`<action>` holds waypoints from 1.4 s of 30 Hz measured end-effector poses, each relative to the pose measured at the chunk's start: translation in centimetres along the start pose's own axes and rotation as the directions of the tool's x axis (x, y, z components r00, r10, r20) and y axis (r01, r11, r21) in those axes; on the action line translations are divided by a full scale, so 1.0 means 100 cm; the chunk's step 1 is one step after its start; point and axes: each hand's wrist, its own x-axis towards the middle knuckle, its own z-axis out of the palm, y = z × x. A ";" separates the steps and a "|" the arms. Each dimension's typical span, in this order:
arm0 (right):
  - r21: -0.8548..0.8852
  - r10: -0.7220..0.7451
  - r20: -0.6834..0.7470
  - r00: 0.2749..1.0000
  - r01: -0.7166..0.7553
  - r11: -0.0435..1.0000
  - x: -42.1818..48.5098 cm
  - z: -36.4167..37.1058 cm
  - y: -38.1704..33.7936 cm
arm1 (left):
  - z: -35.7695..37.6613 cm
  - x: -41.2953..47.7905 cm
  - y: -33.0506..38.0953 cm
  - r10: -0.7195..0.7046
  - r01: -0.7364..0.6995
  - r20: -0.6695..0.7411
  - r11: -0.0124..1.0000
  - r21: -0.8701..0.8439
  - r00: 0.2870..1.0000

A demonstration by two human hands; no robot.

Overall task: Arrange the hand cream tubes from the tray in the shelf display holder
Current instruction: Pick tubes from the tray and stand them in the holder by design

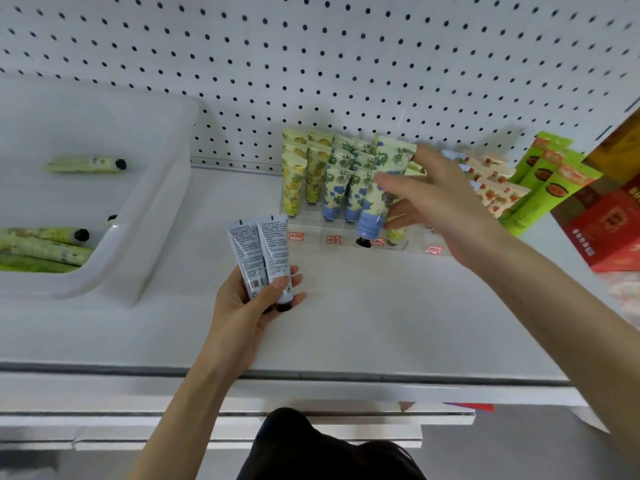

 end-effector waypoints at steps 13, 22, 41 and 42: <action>-0.456 -0.192 0.087 0.978 0.210 0.865 0.057 0.024 0.016 | 0.002 0.004 0.002 -0.037 0.037 -0.020 0.999 -0.020 0.999; -0.530 -0.220 0.144 0.965 0.263 0.806 0.063 0.035 0.034 | 0.001 0.008 0.001 -0.058 0.057 -0.046 0.998 -0.006 0.997; -0.648 -0.242 0.187 0.952 0.305 0.698 0.058 0.033 0.031 | 0.002 0.014 0.002 -0.053 0.052 -0.062 0.999 -0.013 0.997; -0.650 -0.250 0.184 0.951 0.308 0.695 0.059 0.033 0.031 | 0.002 0.014 0.002 -0.053 0.053 -0.061 0.999 -0.012 0.997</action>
